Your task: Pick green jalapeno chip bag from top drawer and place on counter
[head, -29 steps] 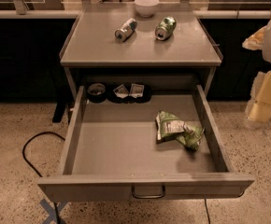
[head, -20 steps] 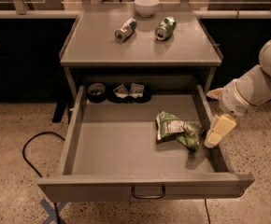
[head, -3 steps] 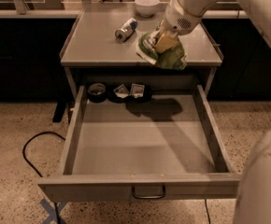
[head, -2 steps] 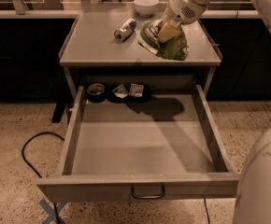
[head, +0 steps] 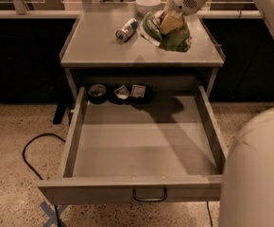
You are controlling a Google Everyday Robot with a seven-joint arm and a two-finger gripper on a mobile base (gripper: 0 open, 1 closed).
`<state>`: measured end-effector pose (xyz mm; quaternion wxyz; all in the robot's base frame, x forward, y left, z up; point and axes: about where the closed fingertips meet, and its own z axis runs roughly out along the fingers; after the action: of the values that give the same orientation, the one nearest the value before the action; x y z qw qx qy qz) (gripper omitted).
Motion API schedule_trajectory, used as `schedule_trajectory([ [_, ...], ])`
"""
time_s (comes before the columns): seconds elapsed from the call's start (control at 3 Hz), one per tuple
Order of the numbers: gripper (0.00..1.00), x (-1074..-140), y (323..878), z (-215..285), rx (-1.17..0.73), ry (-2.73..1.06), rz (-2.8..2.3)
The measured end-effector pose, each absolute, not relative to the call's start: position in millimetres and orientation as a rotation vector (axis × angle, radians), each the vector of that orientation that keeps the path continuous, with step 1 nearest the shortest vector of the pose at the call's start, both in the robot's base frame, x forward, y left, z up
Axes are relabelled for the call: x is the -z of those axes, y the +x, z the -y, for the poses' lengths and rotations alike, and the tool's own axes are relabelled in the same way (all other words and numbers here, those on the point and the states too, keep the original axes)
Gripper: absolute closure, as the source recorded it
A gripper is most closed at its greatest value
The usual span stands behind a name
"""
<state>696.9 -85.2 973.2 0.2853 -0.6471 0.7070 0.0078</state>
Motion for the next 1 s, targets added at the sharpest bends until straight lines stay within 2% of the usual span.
schedule_trajectory([
  [0.33,1.0,-984,730,101,0.085,-1.732,-1.892],
  [1.0,1.0,-989,782,154,0.147,-1.537,-1.909],
])
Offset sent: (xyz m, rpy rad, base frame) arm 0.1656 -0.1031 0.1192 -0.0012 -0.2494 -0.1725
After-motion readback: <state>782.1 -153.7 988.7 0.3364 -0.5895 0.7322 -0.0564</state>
